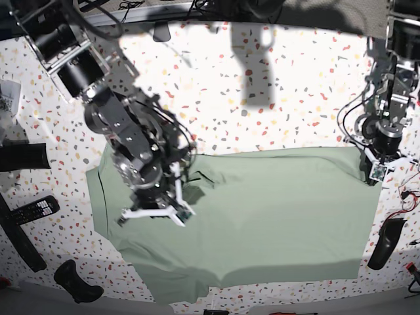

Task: Fold the T-shirt properly
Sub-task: 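Pull the grasped shoulder with the right gripper across the shirt body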

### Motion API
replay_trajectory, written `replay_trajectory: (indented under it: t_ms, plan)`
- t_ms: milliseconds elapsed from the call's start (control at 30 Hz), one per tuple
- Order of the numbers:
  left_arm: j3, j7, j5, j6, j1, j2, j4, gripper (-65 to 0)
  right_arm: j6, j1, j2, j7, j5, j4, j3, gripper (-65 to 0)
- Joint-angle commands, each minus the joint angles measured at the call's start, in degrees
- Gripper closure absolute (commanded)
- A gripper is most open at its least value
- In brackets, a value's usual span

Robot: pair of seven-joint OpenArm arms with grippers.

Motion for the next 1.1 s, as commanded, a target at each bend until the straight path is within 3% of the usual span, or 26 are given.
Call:
replay_trajectory:
  t_ms: [0, 333, 500, 933, 1067]
  plan:
    - [-0.5, -1.4, -0.2, 0.6, -1.8, -0.8, 0.1, 0.0, -0.2, 2.0, -0.4, 1.4, -0.7, 0.9, 0.4, 0.0]
    - [-0.5, -1.0, -0.2, 0.6, -3.5, -0.8, -0.9, 0.0, 0.1, 4.6, -2.0, 1.6, -0.7, 0.2, 0.4, 0.0]
    - [-0.5, 0.4, -0.2, 0.6, -3.6, -0.8, -0.9, 0.0, 0.1, 5.3, -2.4, 5.2, -2.6, -4.3, 0.4, 0.0]
    - [-0.5, 0.4, -0.2, 0.6, -3.6, -0.8, -0.9, 0.0, 2.2, 11.7, -8.7, 6.5, -3.1, -9.7, 0.4, 0.0]
    - [-0.5, 0.3, -0.2, 0.6, -3.6, -0.8, -0.9, 0.0, 2.1, 11.8, -8.9, 6.8, -3.1, -11.2, 0.4, 0.0]
